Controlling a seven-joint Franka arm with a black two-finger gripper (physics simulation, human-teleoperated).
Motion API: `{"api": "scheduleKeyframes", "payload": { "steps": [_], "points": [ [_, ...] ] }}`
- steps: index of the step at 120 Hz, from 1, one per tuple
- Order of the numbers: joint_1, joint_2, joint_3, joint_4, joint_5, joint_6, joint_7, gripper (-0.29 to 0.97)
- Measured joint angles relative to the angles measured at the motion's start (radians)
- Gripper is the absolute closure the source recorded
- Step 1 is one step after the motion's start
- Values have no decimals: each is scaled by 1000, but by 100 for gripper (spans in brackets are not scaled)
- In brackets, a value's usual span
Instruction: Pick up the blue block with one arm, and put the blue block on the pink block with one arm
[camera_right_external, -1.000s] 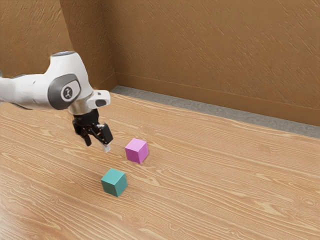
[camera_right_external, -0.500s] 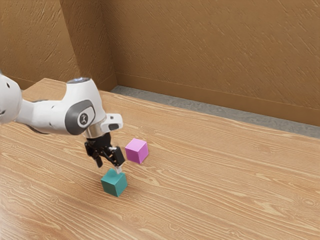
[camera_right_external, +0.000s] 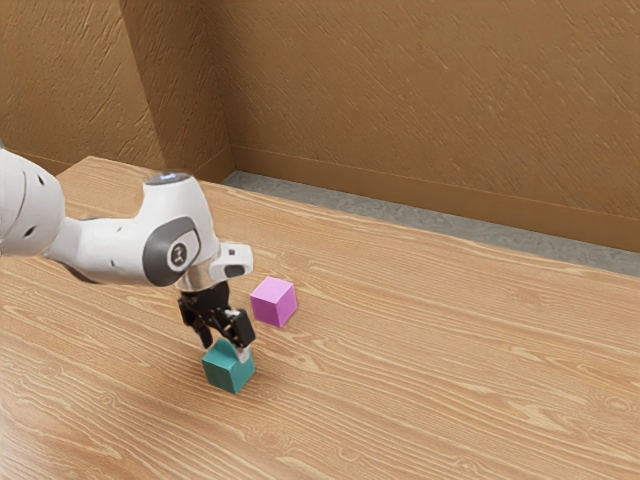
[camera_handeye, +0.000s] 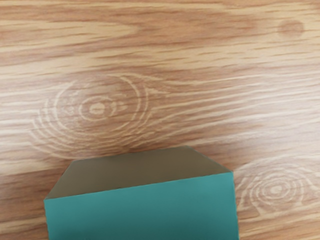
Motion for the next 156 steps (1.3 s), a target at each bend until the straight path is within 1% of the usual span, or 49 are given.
{"api": "scheduleKeyframes", "payload": {
  "steps": [23,39,43,46,57,66,72,80,92,99,108,128,142,156],
  "points": [
    [1,64,0,3,-66,9,14,0],
    [1,90,0,3,-88,18,22,0],
    [1,91,0,3,-91,19,23,2],
    [1,91,0,4,-92,20,25,5],
    [1,91,1,5,-89,23,28,23],
    [1,82,1,7,-82,25,27,31],
    [1,54,1,8,-73,25,26,36],
    [1,-6,2,8,-45,24,24,38],
    [0,-61,7,18,-8,21,22,33],
    [-2,-57,21,69,9,1,23,30],
    [10,-12,32,193,26,-60,25,30],
    [25,135,50,425,38,-191,33,29],
    [39,227,50,541,30,-254,37,29],
    [46,300,50,612,-17,-289,41,30]
  ]
}}
